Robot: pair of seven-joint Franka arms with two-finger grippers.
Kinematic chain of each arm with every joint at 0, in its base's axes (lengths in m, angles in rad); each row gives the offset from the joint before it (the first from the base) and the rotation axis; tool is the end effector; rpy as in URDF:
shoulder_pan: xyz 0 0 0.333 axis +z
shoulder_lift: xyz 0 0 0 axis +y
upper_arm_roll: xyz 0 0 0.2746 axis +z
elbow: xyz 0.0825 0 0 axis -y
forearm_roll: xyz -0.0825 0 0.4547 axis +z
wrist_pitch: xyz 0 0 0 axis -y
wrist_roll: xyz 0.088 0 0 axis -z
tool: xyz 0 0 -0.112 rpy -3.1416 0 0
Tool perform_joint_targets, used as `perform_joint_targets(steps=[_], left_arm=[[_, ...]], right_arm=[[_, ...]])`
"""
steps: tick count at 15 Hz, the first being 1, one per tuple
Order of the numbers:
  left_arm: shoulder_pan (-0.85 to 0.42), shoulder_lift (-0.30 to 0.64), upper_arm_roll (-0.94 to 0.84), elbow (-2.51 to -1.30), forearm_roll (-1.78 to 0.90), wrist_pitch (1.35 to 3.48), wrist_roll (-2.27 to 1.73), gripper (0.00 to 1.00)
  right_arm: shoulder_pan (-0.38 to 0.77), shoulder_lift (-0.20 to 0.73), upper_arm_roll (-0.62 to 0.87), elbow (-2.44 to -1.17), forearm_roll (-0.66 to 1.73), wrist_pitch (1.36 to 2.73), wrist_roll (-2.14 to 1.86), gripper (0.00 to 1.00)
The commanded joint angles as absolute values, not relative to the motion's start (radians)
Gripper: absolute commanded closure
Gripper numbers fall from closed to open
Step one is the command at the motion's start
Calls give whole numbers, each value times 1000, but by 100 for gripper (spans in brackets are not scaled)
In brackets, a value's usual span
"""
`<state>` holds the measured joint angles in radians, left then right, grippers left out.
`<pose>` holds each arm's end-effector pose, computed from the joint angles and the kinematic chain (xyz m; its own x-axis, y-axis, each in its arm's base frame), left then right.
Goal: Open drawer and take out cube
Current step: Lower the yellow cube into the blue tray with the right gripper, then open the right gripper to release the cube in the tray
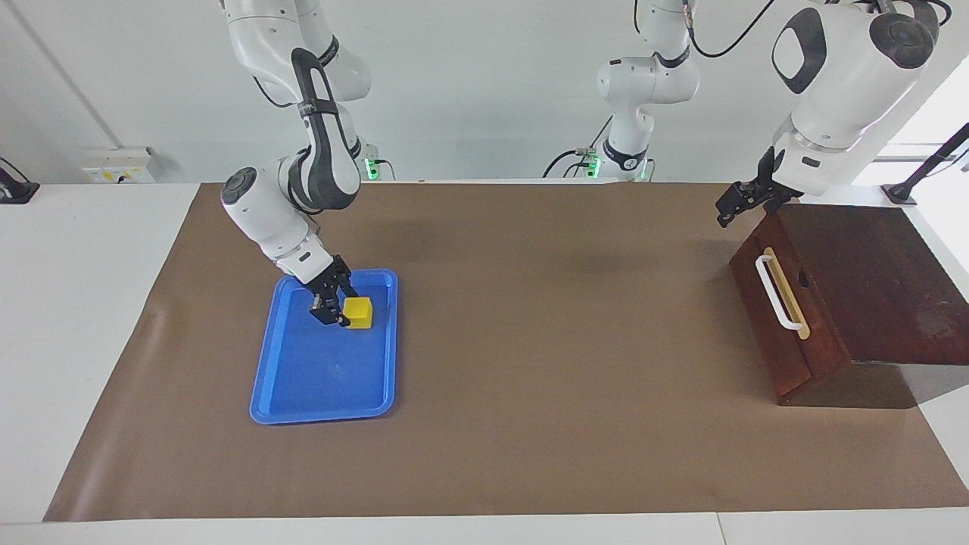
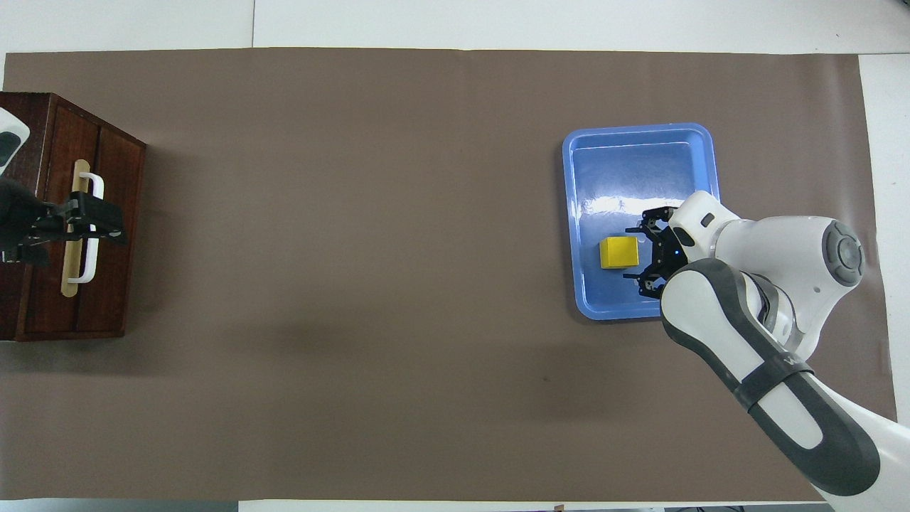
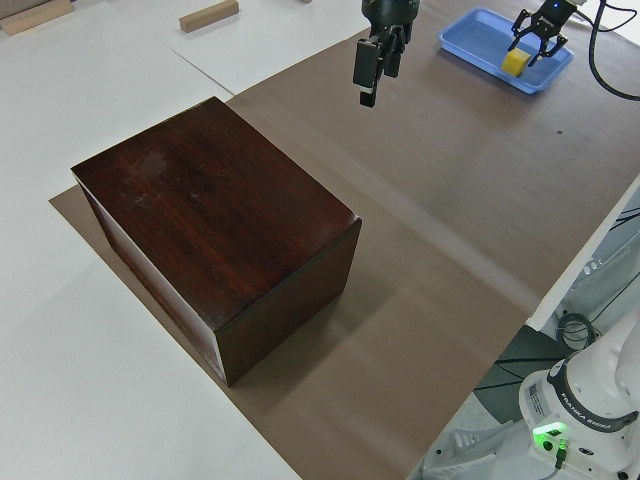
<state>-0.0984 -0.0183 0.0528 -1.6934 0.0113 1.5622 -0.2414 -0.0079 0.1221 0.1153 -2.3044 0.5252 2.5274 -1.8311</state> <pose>0.6125 -0.0265 0.5226 0.9750 0.1948 -0.1070 0.1919 -0.9807 -0.0369 0.5709 0.0592 0.2035 0.0305 0.9457 0.3236 0.9914 -0.0698 0.1105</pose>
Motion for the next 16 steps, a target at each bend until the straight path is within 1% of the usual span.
perform_joint_targets(steps=[1, 5, 11, 16], left_arm=[[-97, -35, 58, -1692, 0, 1534, -221, 0], [-97, -37, 54, -1692, 0, 1545, -219, 0], [-95, -41, 57, -1692, 0, 1545, -233, 0], [-94, -41, 57, -1692, 0, 1545, -233, 0]], right_arm=[[-21, 127, 124, -2307, 548, 2537, -1859, 0], [-21, 120, 123, -2286, 548, 2502, -1836, 0], [-15, 112, 121, -2206, 548, 2413, -1750, 0], [-8, 86, 118, -2143, 505, 2353, -1663, 0]])
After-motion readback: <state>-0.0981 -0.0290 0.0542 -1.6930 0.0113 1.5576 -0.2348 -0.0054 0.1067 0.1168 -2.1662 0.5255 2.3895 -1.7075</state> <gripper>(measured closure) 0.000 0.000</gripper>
